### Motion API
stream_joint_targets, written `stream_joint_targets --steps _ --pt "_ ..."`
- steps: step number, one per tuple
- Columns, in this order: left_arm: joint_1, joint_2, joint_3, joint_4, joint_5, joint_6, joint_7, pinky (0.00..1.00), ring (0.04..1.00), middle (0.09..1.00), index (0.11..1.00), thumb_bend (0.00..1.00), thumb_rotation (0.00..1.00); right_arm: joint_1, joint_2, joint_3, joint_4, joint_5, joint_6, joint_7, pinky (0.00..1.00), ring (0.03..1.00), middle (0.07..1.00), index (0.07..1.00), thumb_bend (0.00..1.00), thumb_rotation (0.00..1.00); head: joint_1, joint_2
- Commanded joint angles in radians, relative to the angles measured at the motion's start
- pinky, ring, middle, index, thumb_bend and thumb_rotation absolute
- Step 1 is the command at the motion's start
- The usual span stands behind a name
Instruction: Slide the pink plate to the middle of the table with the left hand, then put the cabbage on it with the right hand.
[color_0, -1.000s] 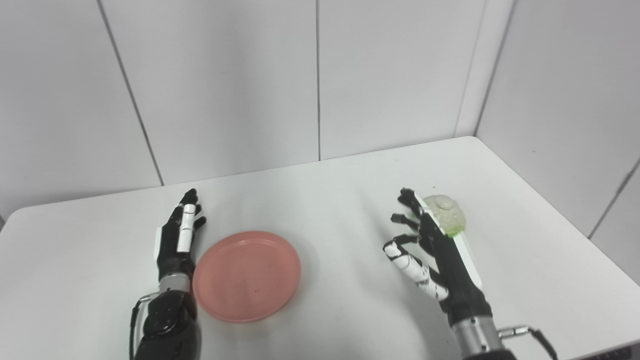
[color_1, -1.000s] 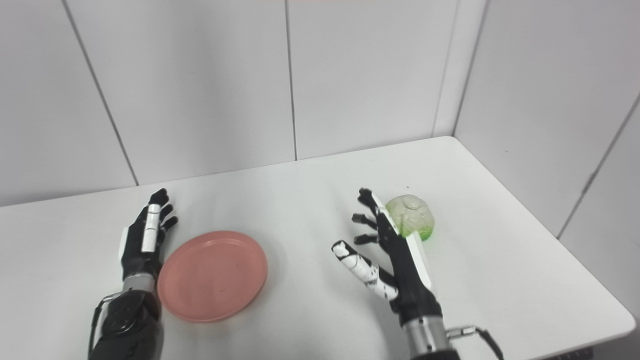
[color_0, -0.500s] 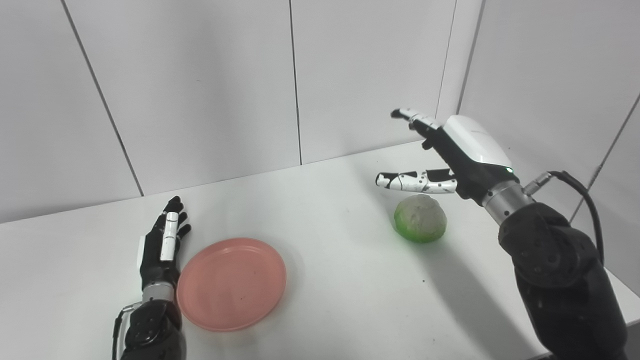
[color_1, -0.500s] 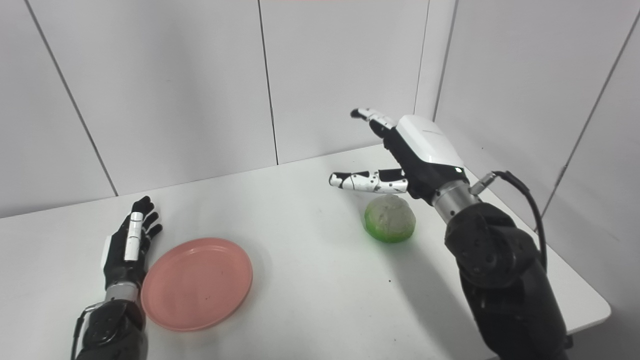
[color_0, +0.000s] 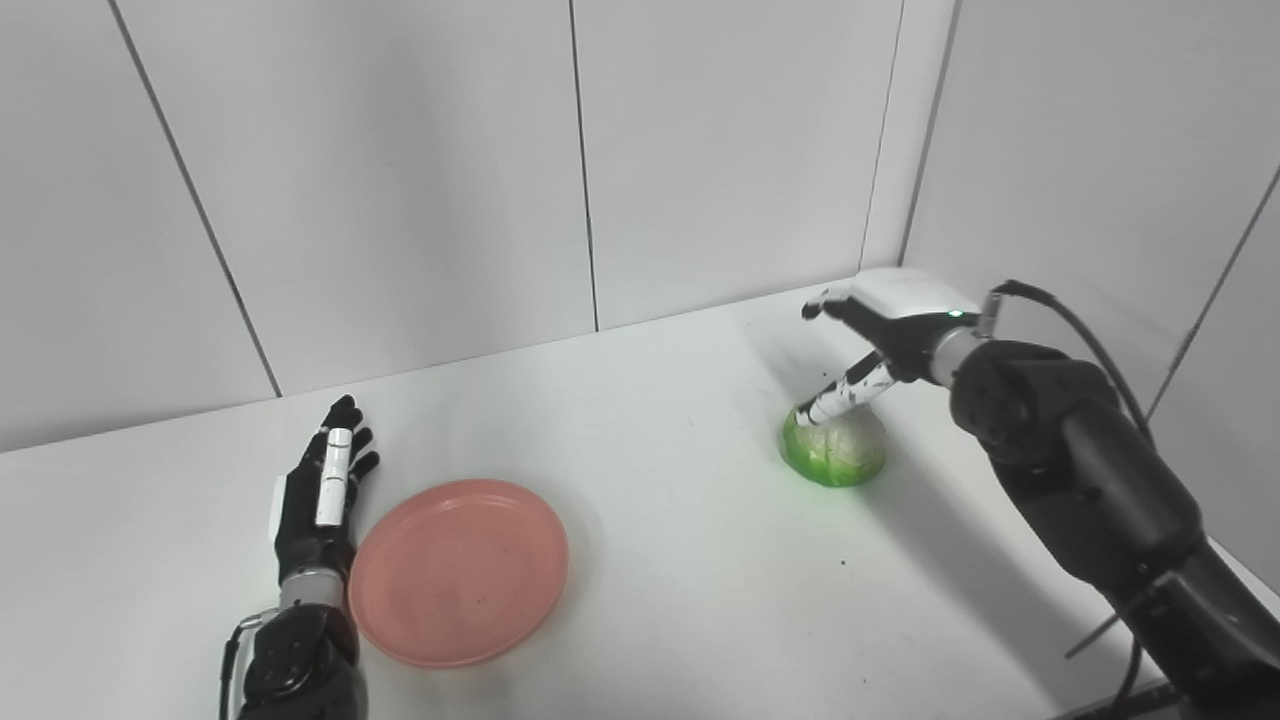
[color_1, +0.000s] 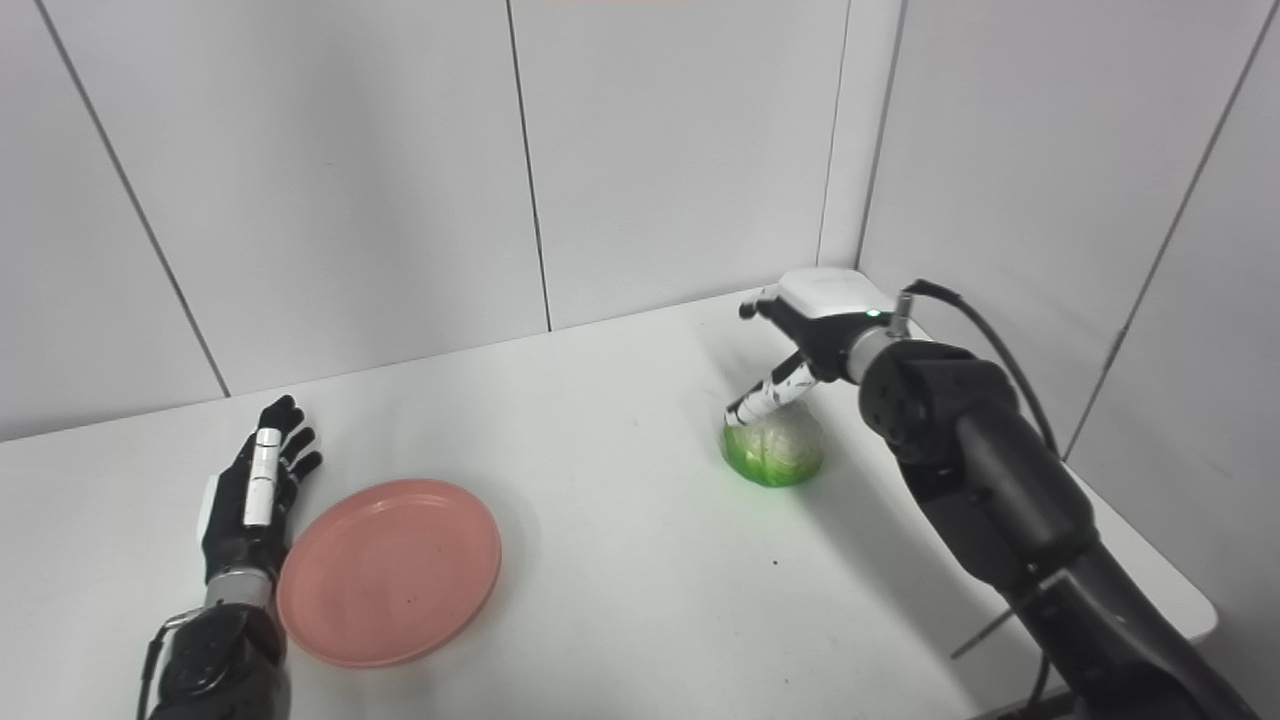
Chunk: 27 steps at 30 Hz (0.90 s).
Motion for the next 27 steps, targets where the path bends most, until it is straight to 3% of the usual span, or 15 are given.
stream_joint_targets --steps 1,6,7,9,15,27 --pt "0.095 -0.001 0.002 0.043 0.0 0.006 -0.014 0.84 0.895 0.912 0.846 0.76 0.83 -0.082 -0.039 0.02 0.019 -0.045 0.001 0.05 0.69 0.913 0.95 0.863 1.0 0.42 0.001 0.002" --pt "0.093 -0.002 0.001 0.052 -0.002 0.01 -0.017 0.86 0.91 0.929 0.856 0.78 0.83 -0.114 -0.033 0.075 0.08 -0.079 0.0 0.121 0.65 0.908 0.955 0.849 1.0 0.4 0.007 0.003" --pt "0.093 -0.003 0.001 0.052 -0.001 0.01 -0.016 0.86 0.912 0.931 0.858 0.79 0.83 -0.112 -0.03 0.084 0.088 -0.081 -0.001 0.118 0.61 0.851 0.908 0.841 1.0 0.39 0.01 0.003" --pt "0.094 -0.004 0.0 0.052 0.002 0.009 -0.014 0.86 0.914 0.932 0.861 0.79 0.83 -0.104 -0.025 0.093 0.101 -0.082 -0.002 0.104 0.59 0.825 0.883 0.836 1.0 0.39 0.016 0.005" --pt "0.099 -0.002 0.001 0.047 0.002 0.014 -0.017 0.85 0.915 0.931 0.867 0.8 0.84 -0.076 -0.007 0.118 0.151 -0.087 -0.002 0.057 0.68 0.91 0.948 0.853 1.0 0.39 0.026 0.011" --pt "0.115 0.002 0.012 0.006 -0.025 0.039 -0.057 0.87 0.927 0.952 0.879 0.8 0.82 -0.055 -0.011 0.139 0.219 -0.073 -0.003 0.033 0.66 0.903 0.939 0.852 1.0 0.41 0.025 0.037"
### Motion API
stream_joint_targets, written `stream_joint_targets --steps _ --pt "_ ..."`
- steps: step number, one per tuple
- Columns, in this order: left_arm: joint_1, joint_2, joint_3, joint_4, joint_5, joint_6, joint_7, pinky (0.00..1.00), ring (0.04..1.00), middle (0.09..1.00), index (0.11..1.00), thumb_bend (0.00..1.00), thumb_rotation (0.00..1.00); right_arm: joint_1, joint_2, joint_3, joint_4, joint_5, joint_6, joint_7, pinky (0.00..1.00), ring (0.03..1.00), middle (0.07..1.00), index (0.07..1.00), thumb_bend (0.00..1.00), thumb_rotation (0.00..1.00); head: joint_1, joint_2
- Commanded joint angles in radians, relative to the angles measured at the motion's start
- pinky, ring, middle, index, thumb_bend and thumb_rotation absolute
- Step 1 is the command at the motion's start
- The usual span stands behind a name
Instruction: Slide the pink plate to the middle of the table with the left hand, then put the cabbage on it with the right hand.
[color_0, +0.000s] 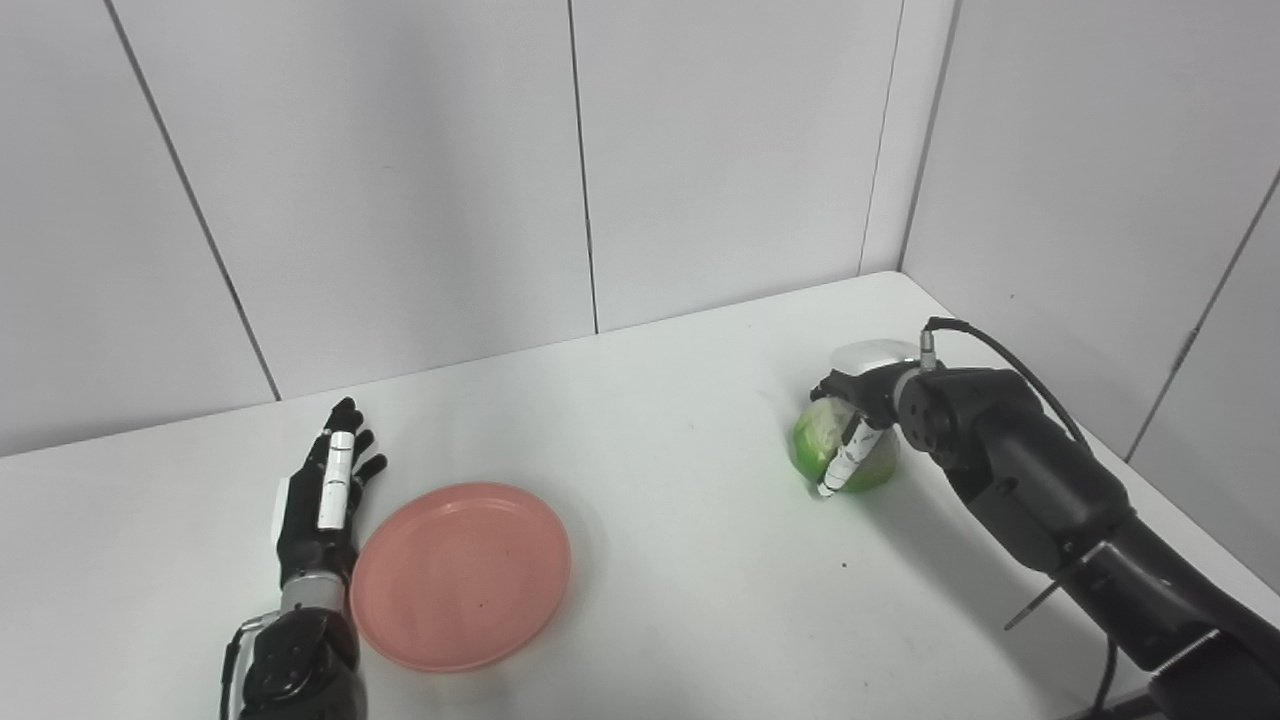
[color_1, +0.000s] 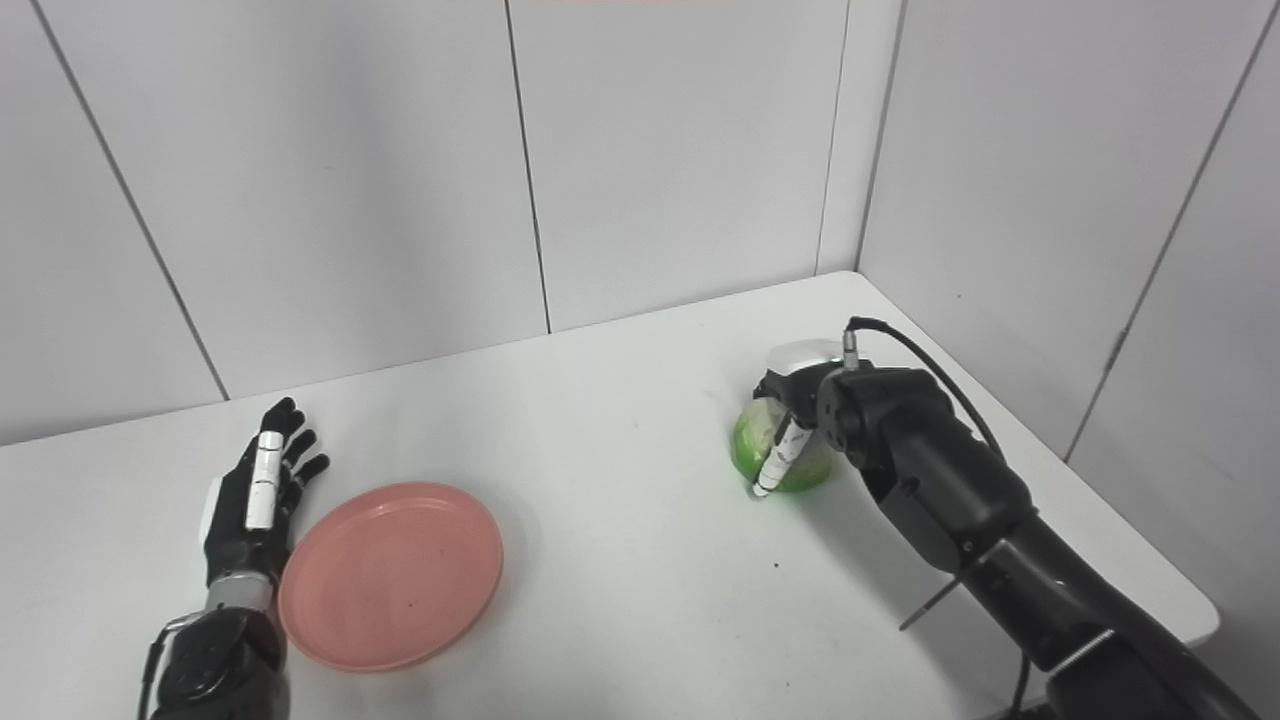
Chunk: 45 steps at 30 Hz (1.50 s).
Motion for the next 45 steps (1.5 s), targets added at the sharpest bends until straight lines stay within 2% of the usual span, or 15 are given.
stream_joint_targets --steps 1,4,8,9,11,12,15,18,20,28,32,33,36,40,45 --pt "0.1 -0.001 0.006 0.043 -0.015 0.015 -0.03 0.87 0.93 0.957 0.885 0.79 0.82 -0.014 -0.022 0.0 -0.004 0.009 -0.003 -0.003 0.66 0.901 0.937 0.85 1.0 0.41 0.003 0.0" --pt "0.1 -0.004 0.008 0.046 -0.018 0.009 -0.036 0.86 0.925 0.952 0.879 0.78 0.82 0.021 -0.017 -0.031 -0.001 0.054 -0.051 -0.118 0.66 0.86 0.9 0.822 1.0 0.39 0.008 0.007" --pt "0.098 -0.005 0.014 0.049 -0.029 0.011 -0.053 0.87 0.931 0.961 0.888 0.8 0.81 0.048 -0.023 -0.035 0.017 0.085 -0.124 -0.258 0.57 0.697 0.755 0.746 0.98 0.3 0.012 0.013" --pt "0.098 -0.005 0.017 0.048 -0.032 0.011 -0.055 0.86 0.927 0.959 0.889 0.8 0.81 0.053 -0.025 -0.035 0.022 0.097 -0.144 -0.283 0.51 0.606 0.675 0.702 0.93 0.22 0.012 0.013" --pt "0.096 -0.003 0.019 0.054 -0.034 0.005 -0.058 0.85 0.924 0.956 0.888 0.8 0.81 0.056 -0.028 -0.033 0.031 0.116 -0.162 -0.306 0.47 0.542 0.611 0.653 0.87 0.13 0.012 0.013" --pt "0.096 -0.002 0.018 0.055 -0.031 0.002 -0.057 0.85 0.923 0.957 0.889 0.8 0.82 0.055 -0.03 -0.031 0.034 0.125 -0.165 -0.306 0.44 0.511 0.549 0.596 0.74 0.06 0.012 0.019" --pt "0.099 -0.004 0.022 0.045 -0.038 0.009 -0.057 0.85 0.924 0.958 0.89 0.78 0.82 0.052 -0.037 -0.024 0.034 0.144 -0.16 -0.292 0.38 0.455 0.473 0.529 0.56 0.01 0.012 0.023" --pt "0.1 -0.007 0.029 0.041 -0.045 0.016 -0.062 0.86 0.928 0.959 0.89 0.78 0.8 0.049 -0.043 -0.024 0.031 0.176 -0.154 -0.277 0.27 0.384 0.467 0.549 0.52 0.0 0.014 0.028" --pt "0.099 -0.008 0.029 0.043 -0.04 0.016 -0.058 0.86 0.922 0.959 0.888 0.79 0.8 0.044 -0.05 -0.024 0.026 0.197 -0.159 -0.27 0.25 0.372 0.47 0.557 0.51 0.0 0.018 0.032" --pt "0.097 -0.022 0.026 0.032 -0.034 0.025 -0.049 0.85 0.915 0.957 0.885 0.79 0.8 0.009 -0.08 -0.016 -0.044 0.257 -0.185 -0.229 0.3 0.378 0.484 0.558 0.51 0.0 0.065 0.045" --pt "0.101 -0.038 0.02 0.016 -0.023 0.034 -0.032 0.85 0.918 0.956 0.879 0.78 0.79 -0.044 -0.084 -0.019 -0.109 0.311 -0.215 -0.188 0.32 0.388 0.491 0.549 0.51 0.0 0.138 0.063" --pt "0.102 -0.043 0.017 0.009 -0.018 0.039 -0.023 0.84 0.917 0.955 0.879 0.79 0.8 -0.06 -0.083 -0.023 -0.12 0.327 -0.227 -0.183 0.32 0.392 0.496 0.541 0.51 0.0 0.181 0.069" --pt "0.102 -0.055 0.003 0.0 0.006 0.041 0.007 0.8 0.895 0.94 0.867 0.79 0.81 -0.112 -0.077 -0.024 -0.143 0.369 -0.285 -0.182 0.36 0.421 0.51 0.496 0.52 0.0 0.222 0.07" --pt "0.096 -0.073 -0.01 0.004 0.036 0.04 0.057 0.78 0.88 0.919 0.838 0.78 0.79 -0.227 -0.02 0.002 -0.176 0.388 -0.289 -0.159 0.34 0.415 0.514 0.495 0.52 0.0 0.312 0.065" --pt "0.096 -0.093 -0.005 0.011 0.029 0.033 0.067 0.81 0.902 0.94 0.845 0.75 0.77 -0.303 0.043 0.041 -0.136 0.383 -0.357 -0.189 0.38 0.442 0.503 0.481 0.52 0.0 0.368 0.058"
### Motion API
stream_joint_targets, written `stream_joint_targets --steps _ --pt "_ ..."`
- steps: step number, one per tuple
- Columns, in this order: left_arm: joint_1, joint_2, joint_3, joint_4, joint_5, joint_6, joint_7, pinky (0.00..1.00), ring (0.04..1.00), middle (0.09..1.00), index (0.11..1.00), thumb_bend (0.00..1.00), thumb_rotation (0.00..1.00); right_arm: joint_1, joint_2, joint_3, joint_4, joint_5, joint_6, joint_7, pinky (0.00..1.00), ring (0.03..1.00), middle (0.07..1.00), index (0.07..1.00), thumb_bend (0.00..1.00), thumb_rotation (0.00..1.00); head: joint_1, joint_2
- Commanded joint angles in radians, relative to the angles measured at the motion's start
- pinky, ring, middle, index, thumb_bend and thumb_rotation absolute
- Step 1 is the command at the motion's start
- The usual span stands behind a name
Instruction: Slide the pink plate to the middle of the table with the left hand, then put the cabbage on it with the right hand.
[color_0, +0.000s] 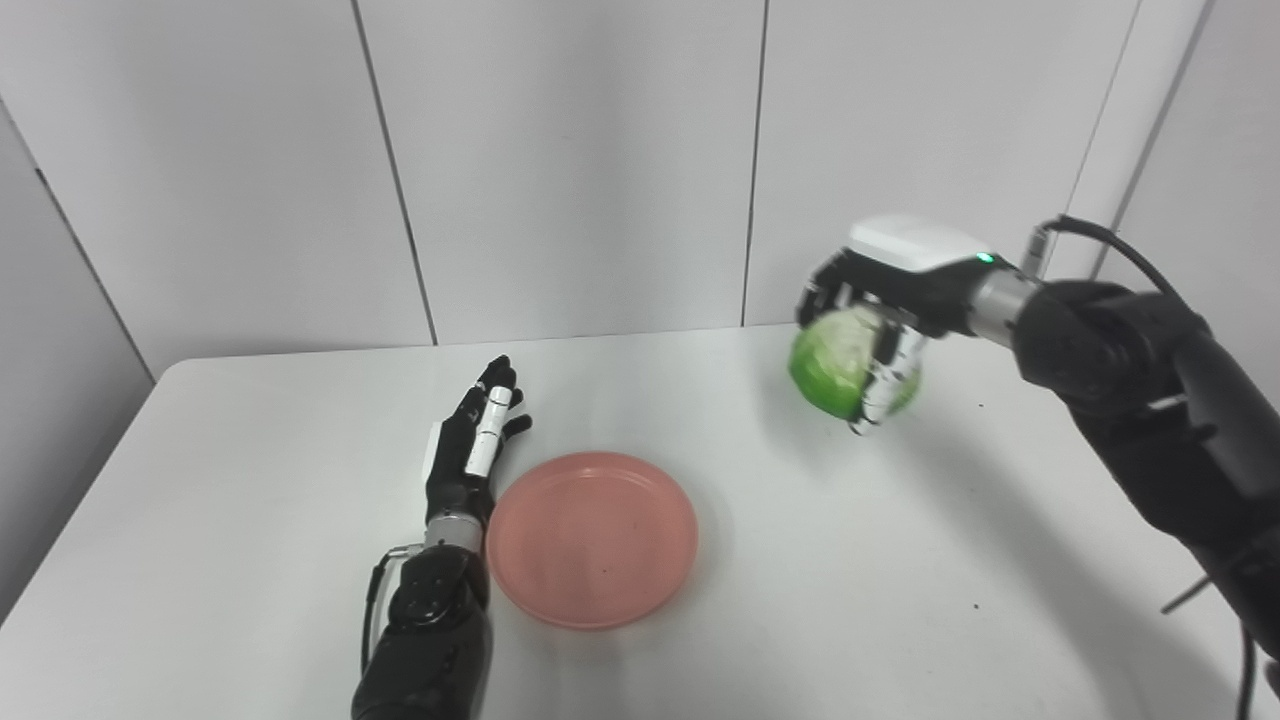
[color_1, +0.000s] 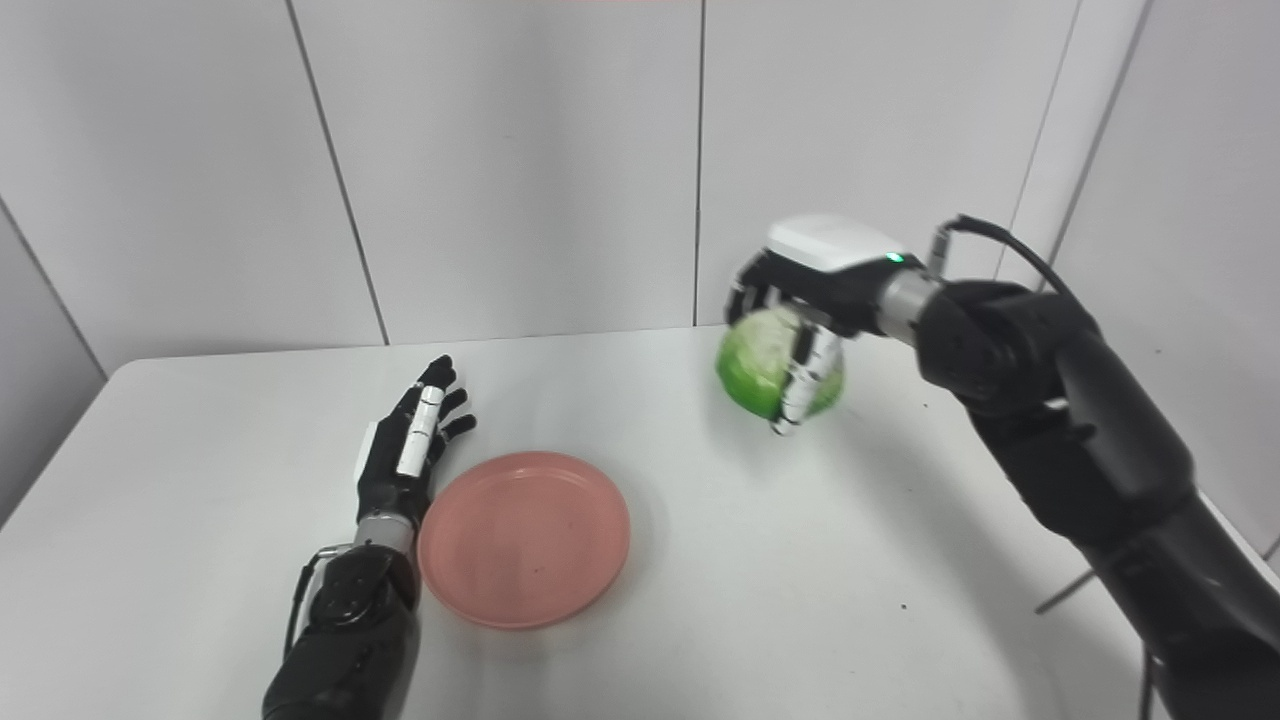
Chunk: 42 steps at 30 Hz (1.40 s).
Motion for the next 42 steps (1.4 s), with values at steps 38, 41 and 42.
stream_joint_targets --steps 38,41,42 --pt "0.094 -0.04 0.014 0.073 -0.002 -0.03 0.037 0.81 0.882 0.928 0.851 0.8 0.76 0.082 0.325 0.187 0.37 -0.084 -0.403 -0.348 0.37 0.428 0.514 0.489 0.52 0.0 0.097 0.01" --pt "0.095 -0.042 0.014 0.07 -0.003 -0.024 0.038 0.81 0.891 0.929 0.849 0.81 0.75 0.093 0.328 0.193 0.357 -0.101 -0.391 -0.351 0.39 0.43 0.511 0.501 0.52 0.0 0.095 0.013" --pt "0.095 -0.043 0.014 0.069 -0.003 -0.024 0.038 0.82 0.894 0.929 0.849 0.82 0.74 0.097 0.329 0.191 0.35 -0.1 -0.386 -0.348 0.41 0.485 0.545 0.554 0.74 0.12 0.095 0.013"
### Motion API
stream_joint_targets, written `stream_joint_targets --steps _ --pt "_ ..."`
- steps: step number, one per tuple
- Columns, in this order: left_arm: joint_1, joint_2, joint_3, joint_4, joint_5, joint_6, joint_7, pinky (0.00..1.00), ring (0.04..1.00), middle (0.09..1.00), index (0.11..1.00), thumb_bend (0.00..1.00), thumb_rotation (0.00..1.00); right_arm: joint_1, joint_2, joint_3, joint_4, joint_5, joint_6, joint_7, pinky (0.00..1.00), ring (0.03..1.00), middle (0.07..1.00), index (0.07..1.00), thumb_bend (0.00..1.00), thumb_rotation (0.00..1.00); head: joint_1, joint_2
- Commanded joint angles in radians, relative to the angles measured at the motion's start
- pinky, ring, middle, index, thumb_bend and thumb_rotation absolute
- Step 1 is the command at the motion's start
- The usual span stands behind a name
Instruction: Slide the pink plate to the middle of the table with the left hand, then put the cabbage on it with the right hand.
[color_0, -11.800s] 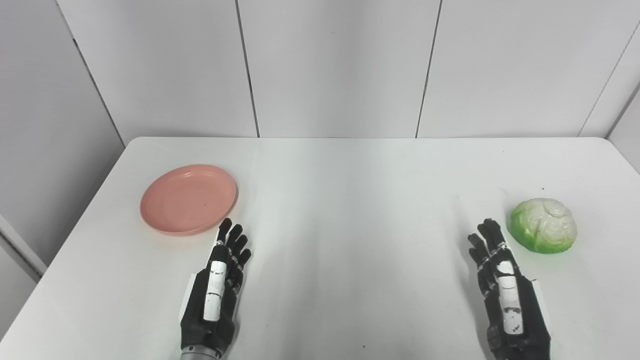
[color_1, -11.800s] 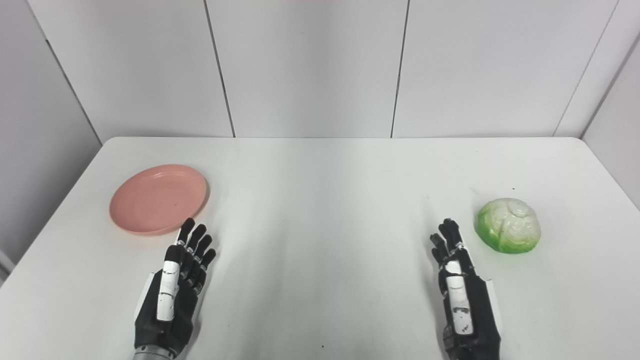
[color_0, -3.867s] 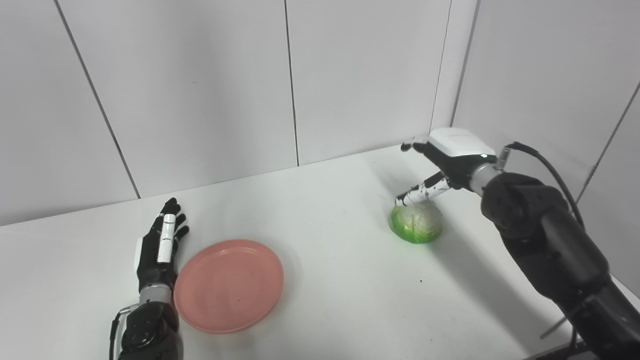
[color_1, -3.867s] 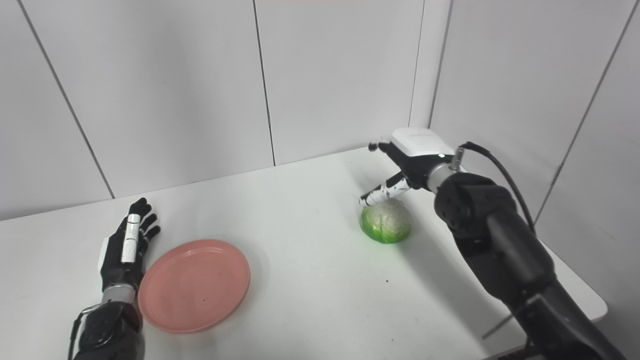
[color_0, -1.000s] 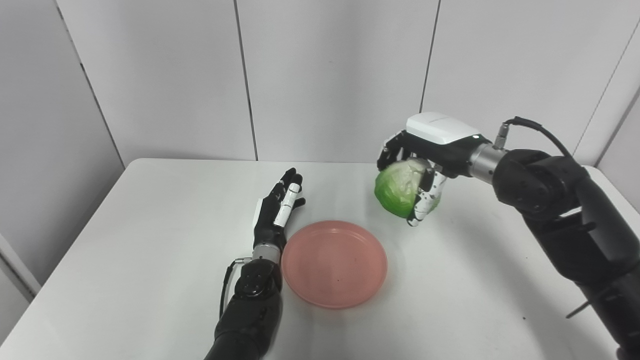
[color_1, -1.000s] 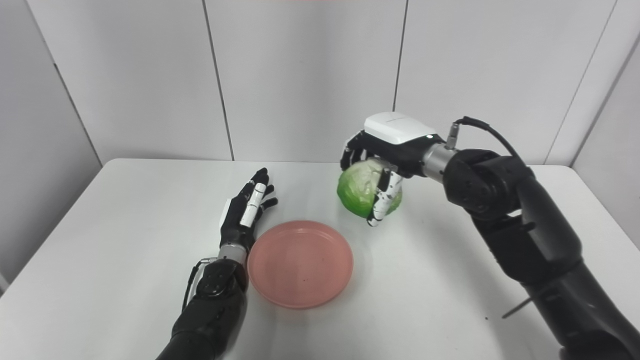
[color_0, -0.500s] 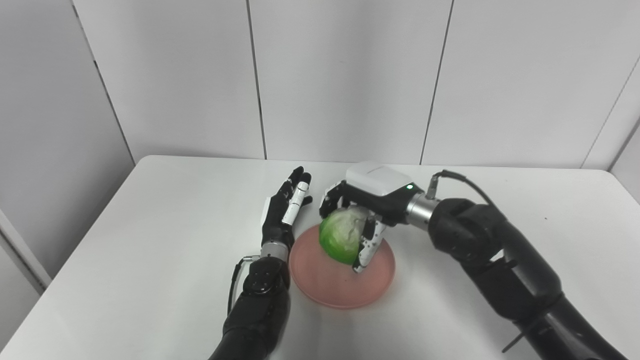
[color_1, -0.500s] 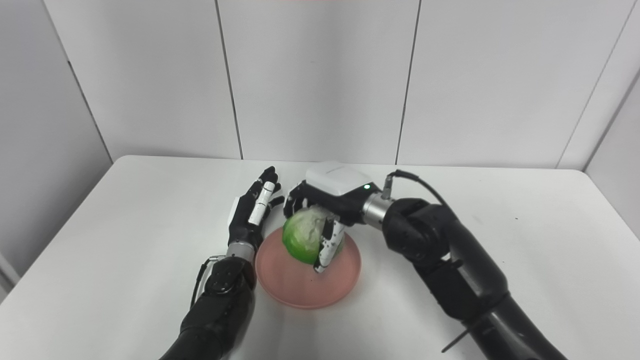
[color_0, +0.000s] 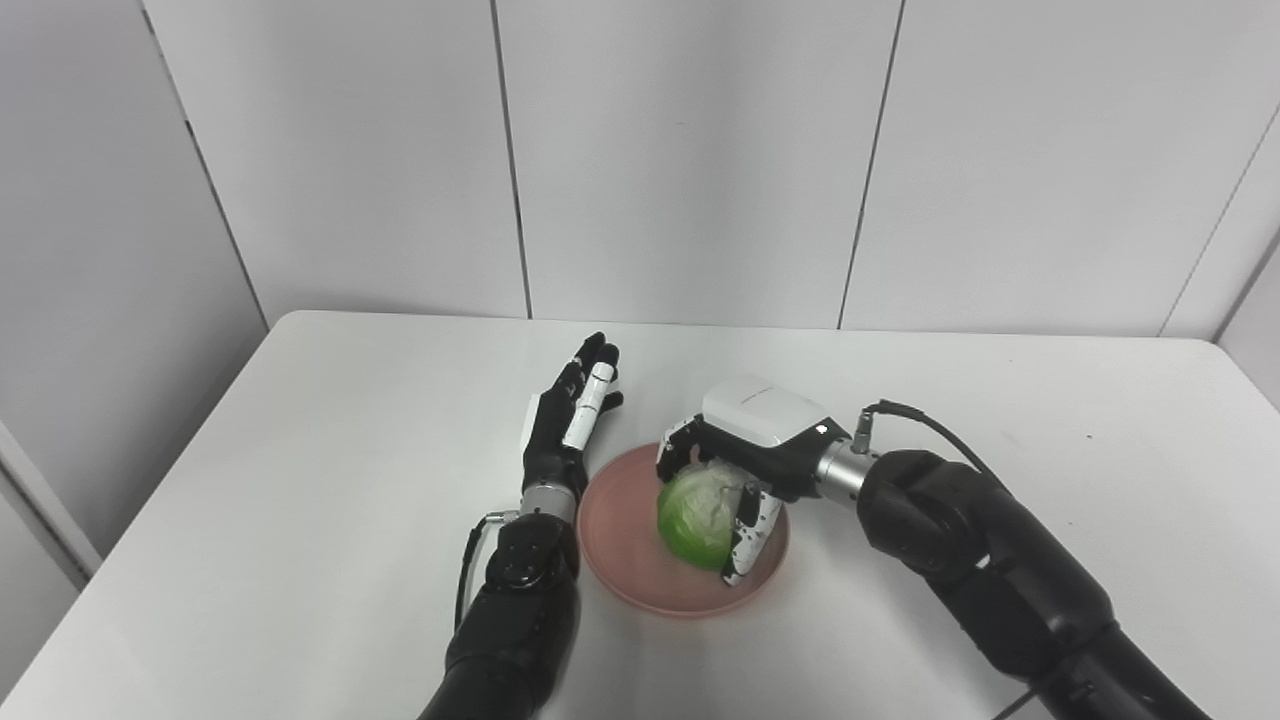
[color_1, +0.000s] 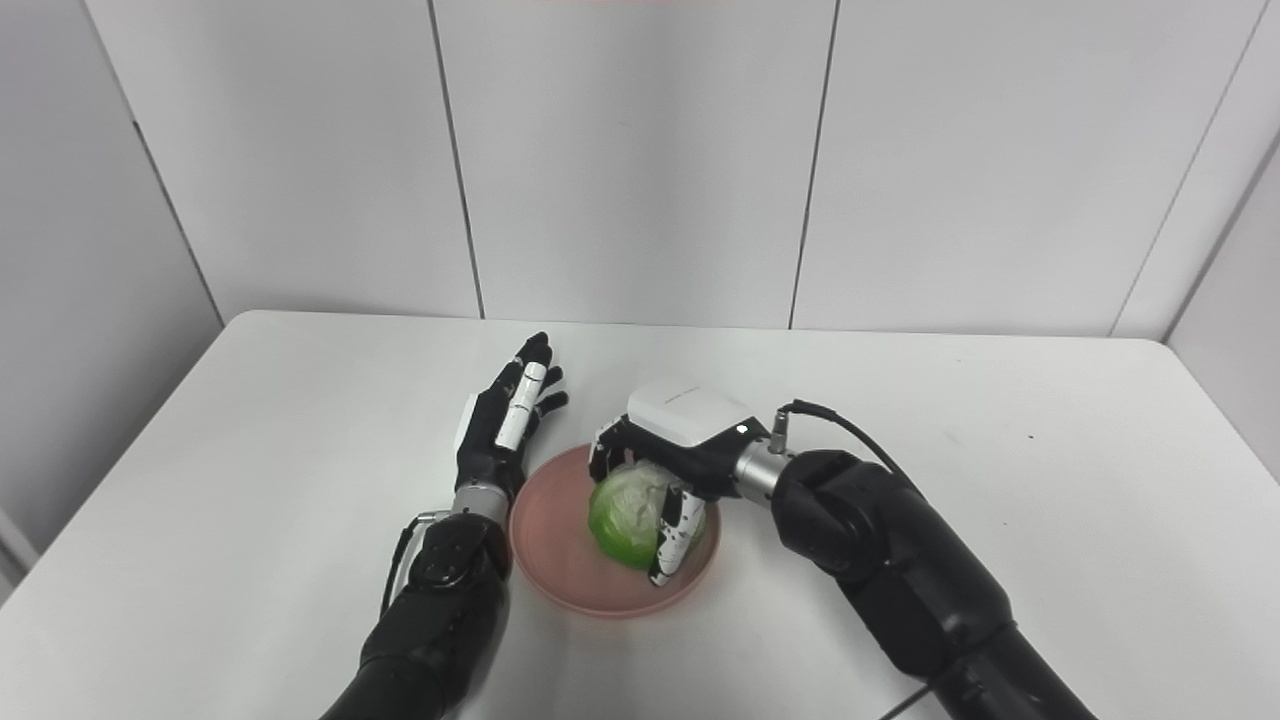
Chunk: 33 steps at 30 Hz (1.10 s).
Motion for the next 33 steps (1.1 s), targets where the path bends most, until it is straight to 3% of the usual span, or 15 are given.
stream_joint_targets --steps 1,2,3,5,6,8,9,15,18,19,23,26,30,33 --pt "0.104 -0.023 -0.002 0.049 -0.006 0.01 -0.003 0.82 0.894 0.93 0.849 0.82 0.74 -0.012 0.0 -0.004 -0.036 0.008 0.007 0.016 0.41 0.492 0.556 0.565 0.79 0.14 0.001 -0.001" --pt "0.104 -0.024 0.0 0.049 -0.008 0.01 -0.005 0.83 0.898 0.929 0.85 0.81 0.74 -0.01 -0.002 -0.008 -0.046 0.018 0.019 0.032 0.51 0.619 0.669 0.645 0.91 0.3 0.001 -0.001" --pt "0.104 -0.024 0.001 0.047 -0.011 0.012 -0.009 0.84 0.899 0.928 0.851 0.8 0.74 -0.011 -0.006 -0.012 -0.057 0.029 0.028 0.051 0.54 0.663 0.708 0.672 0.96 0.35 0.001 -0.001" --pt "0.105 -0.026 0.004 0.045 -0.016 0.017 -0.012 0.85 0.9 0.929 0.858 0.79 0.74 -0.011 -0.01 -0.02 -0.07 0.039 0.035 0.073 0.76 0.825 0.834 0.764 0.99 0.49 0.001 -0.002" --pt "0.105 -0.026 0.004 0.044 -0.014 0.018 -0.01 0.85 0.9 0.928 0.858 0.79 0.74 -0.011 -0.012 -0.024 -0.076 0.04 0.042 0.082 0.8 0.85 0.853 0.779 1.0 0.51 0.0 -0.002" --pt "0.105 -0.026 0.003 0.043 -0.012 0.019 -0.007 0.84 0.893 0.923 0.851 0.78 0.74 -0.008 -0.014 -0.038 -0.089 0.038 0.054 0.087 0.96 0.961 0.945 0.841 1.0 0.61 0.0 -0.002" --pt "0.105 -0.026 0.001 0.043 -0.01 0.02 -0.003 0.84 0.891 0.922 0.85 0.77 0.74 -0.006 -0.014 -0.048 -0.092 0.038 0.055 0.081 0.98 0.98 0.966 0.854 1.0 0.63 -0.002 -0.002" --pt "0.104 -0.023 -0.006 0.049 -0.001 0.012 0.0 0.93 0.899 0.924 0.856 0.76 0.76 0.003 -0.001 -0.117 -0.077 0.079 0.027 0.024 1.0 1.0 1.0 0.845 1.0 0.72 -0.003 -0.004" --pt "0.105 -0.022 0.001 0.039 -0.011 0.017 -0.003 0.89 0.914 0.928 0.849 0.78 0.75 0.036 0.044 -0.22 -0.028 0.194 -0.002 -0.084 1.0 0.995 0.976 0.843 1.0 0.84 -0.007 0.0" --pt "0.106 -0.021 0.003 0.035 -0.013 0.019 -0.002 0.87 0.911 0.928 0.853 0.8 0.75 0.047 0.063 -0.252 -0.011 0.226 -0.009 -0.12 0.93 0.967 0.957 0.852 1.0 0.91 -0.009 0.001" --pt "0.104 -0.015 0.012 0.023 -0.024 0.024 -0.009 0.88 0.917 0.935 0.858 0.81 0.75 0.093 0.147 -0.366 0.065 0.348 -0.028 -0.249 0.8 0.912 0.925 0.861 1.0 0.98 -0.019 0.003" --pt "0.108 -0.009 0.014 0.004 -0.025 0.036 -0.006 0.86 0.924 0.944 0.866 0.79 0.78 0.126 0.199 -0.43 0.114 0.437 -0.045 -0.315 0.84 0.913 0.924 0.895 0.87 1.0 -0.023 0.003" --pt "0.113 -0.005 0.019 -0.028 -0.028 0.056 0.006 0.86 0.918 0.943 0.866 0.78 0.78 0.175 0.282 -0.519 0.167 0.6 -0.012 -0.334 0.9 0.93 0.945 0.948 0.87 1.0 -0.03 0.006" --pt "0.115 -0.004 0.016 -0.039 -0.019 0.05 0.018 0.86 0.92 0.946 0.871 0.77 0.79 0.191 0.324 -0.554 0.236 0.655 0.005 -0.362 0.93 0.922 0.95 0.966 0.83 1.0 -0.036 0.008"
